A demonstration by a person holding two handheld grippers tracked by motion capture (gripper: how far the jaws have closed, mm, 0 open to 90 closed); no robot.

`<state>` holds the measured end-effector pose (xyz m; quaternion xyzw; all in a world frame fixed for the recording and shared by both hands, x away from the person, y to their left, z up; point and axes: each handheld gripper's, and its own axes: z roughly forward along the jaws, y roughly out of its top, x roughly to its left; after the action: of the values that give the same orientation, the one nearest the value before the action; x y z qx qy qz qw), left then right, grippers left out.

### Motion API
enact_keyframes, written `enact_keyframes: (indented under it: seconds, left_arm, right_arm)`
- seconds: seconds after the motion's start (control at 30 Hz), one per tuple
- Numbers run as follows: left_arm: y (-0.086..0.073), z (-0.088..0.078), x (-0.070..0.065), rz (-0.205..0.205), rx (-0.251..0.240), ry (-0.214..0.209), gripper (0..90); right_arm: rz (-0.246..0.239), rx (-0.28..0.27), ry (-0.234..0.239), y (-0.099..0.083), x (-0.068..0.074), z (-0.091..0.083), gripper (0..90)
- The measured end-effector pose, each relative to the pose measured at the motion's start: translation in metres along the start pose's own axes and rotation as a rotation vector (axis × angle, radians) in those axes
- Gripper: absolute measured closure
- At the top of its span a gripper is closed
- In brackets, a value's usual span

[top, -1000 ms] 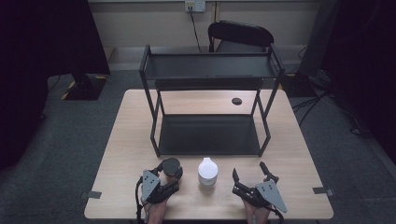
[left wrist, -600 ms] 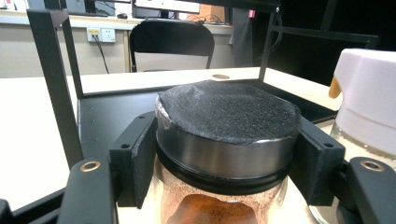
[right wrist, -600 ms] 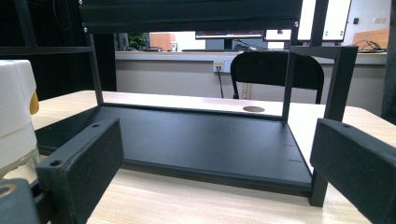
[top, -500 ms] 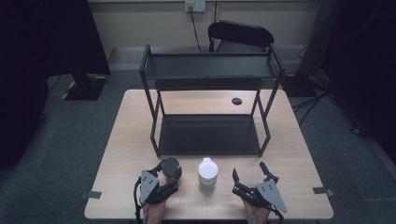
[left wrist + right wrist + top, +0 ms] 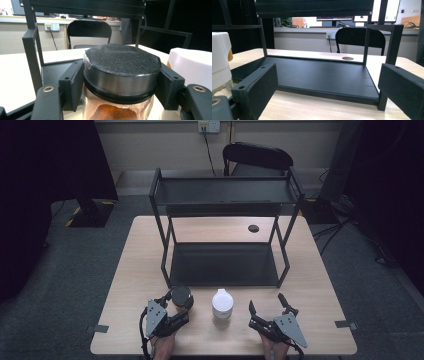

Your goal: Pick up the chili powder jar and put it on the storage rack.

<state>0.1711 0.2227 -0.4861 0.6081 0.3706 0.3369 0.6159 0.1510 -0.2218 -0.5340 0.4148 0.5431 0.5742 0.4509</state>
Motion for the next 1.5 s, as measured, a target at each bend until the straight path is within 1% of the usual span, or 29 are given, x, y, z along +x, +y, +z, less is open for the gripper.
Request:
enact_keyframes:
  seconds: [0.13, 0.2, 0.27, 0.37, 0.47, 0.57, 0.7, 0.83, 0.9, 1.1, 1.17, 1.27, 1.4, 1.5]
  left_arm:
    - [0.006, -0.003, 0.004, -0.005, -0.005, -0.009, 32.9]
    - [0.010, -0.004, 0.005, -0.005, -0.008, -0.007, 33.0]
    - [0.013, -0.006, 0.006, 0.001, -0.012, -0.013, 33.0]
    - [0.018, -0.009, 0.006, 0.013, -0.021, -0.019, 33.0]
    - [0.023, -0.010, 0.003, 0.022, -0.024, -0.006, 33.0]
    - [0.026, -0.010, 0.005, 0.013, -0.036, -0.016, 33.0]
    - [0.031, -0.009, 0.006, 0.016, -0.050, -0.020, 33.0]
    - [0.035, -0.007, 0.008, 0.019, -0.051, -0.027, 33.0]
    - [0.039, -0.006, 0.007, 0.030, -0.055, -0.027, 33.0]
    - [0.052, -0.002, 0.009, 0.049, -0.069, -0.033, 33.1]
    - [0.055, 0.000, 0.010, 0.046, -0.078, -0.039, 33.1]
    - [0.062, 0.003, 0.010, 0.054, -0.086, -0.041, 33.1]
    - [0.070, 0.008, 0.013, 0.038, -0.099, -0.046, 33.1]
    - [0.077, 0.012, 0.015, 0.035, -0.103, -0.048, 33.1]
  right_arm:
    - [0.000, 0.000, 0.000, 0.000, 0.000, 0.000, 1.8]
    - [0.000, 0.000, 0.000, 0.000, 0.000, 0.000, 1.8]
    - [0.000, -0.001, 0.000, 0.000, 0.000, 0.000, 1.8]
    - [0.000, 0.000, 0.000, 0.000, 0.000, 0.000, 1.8]
    - [0.000, 0.000, 0.000, 0.000, 0.000, 0.000, 1.8]
    - [0.000, 0.000, 0.000, 0.000, 0.000, 0.000, 1.8]
    - [0.000, 0.000, 0.002, 0.000, 0.000, 0.000, 1.8]
    - [0.000, -0.001, 0.002, 0.000, 0.000, 0.000, 1.8]
    - [0.000, 0.000, 0.001, 0.000, 0.000, 0.000, 1.8]
    - [0.000, 0.000, 0.001, 0.000, 0.000, 0.000, 1.8]
    - [0.000, 0.000, 0.001, 0.000, 0.000, 0.000, 1.8]
    - [0.000, 0.000, 0.001, 0.000, 0.000, 0.000, 1.8]
    - [0.000, 0.000, 0.001, 0.000, 0.000, 0.000, 1.8]
    - [0.000, -0.001, 0.001, 0.000, 0.000, 0.000, 1.8]
